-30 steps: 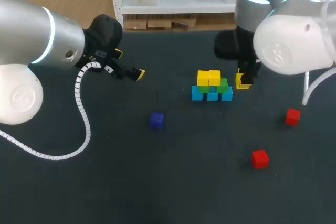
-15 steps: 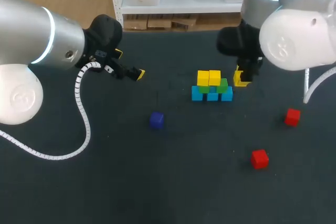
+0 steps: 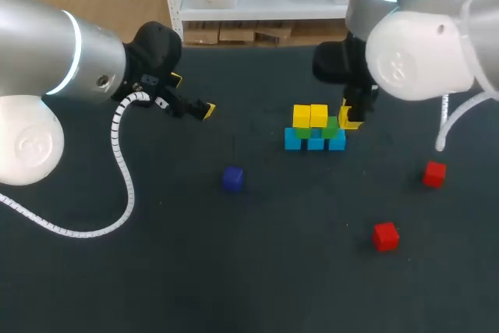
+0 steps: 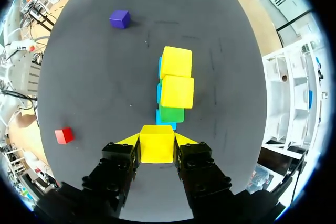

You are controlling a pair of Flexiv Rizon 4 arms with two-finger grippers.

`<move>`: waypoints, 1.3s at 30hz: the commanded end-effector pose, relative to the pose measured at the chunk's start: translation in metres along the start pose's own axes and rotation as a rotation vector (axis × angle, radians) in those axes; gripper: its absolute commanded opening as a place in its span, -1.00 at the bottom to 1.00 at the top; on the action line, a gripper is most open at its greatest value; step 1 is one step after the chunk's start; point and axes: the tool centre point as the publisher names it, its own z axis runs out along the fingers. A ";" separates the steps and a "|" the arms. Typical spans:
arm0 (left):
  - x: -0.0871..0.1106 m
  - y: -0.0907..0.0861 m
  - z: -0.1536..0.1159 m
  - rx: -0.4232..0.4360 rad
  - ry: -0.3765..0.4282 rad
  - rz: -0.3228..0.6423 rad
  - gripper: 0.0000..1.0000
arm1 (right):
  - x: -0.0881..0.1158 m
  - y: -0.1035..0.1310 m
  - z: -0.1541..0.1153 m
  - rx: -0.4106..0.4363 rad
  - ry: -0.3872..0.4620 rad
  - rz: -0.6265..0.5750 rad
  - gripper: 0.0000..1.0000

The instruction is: Place the blue cubes, place green cubes on the blue cubes, place the yellow cubes on the green cubes, then place the red cubes on the yellow cubes, and place purple cube on the red cubes.

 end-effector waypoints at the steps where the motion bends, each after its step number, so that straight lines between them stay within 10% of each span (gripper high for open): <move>1: 0.001 0.002 -0.001 0.007 -0.006 0.002 1.00 | -0.009 -0.009 0.003 -0.021 0.010 -0.006 -1.00; 39: 0.001 0.002 -0.001 0.007 -0.006 0.002 1.00 | -0.020 -0.029 0.017 -0.055 0.036 -0.008 -1.00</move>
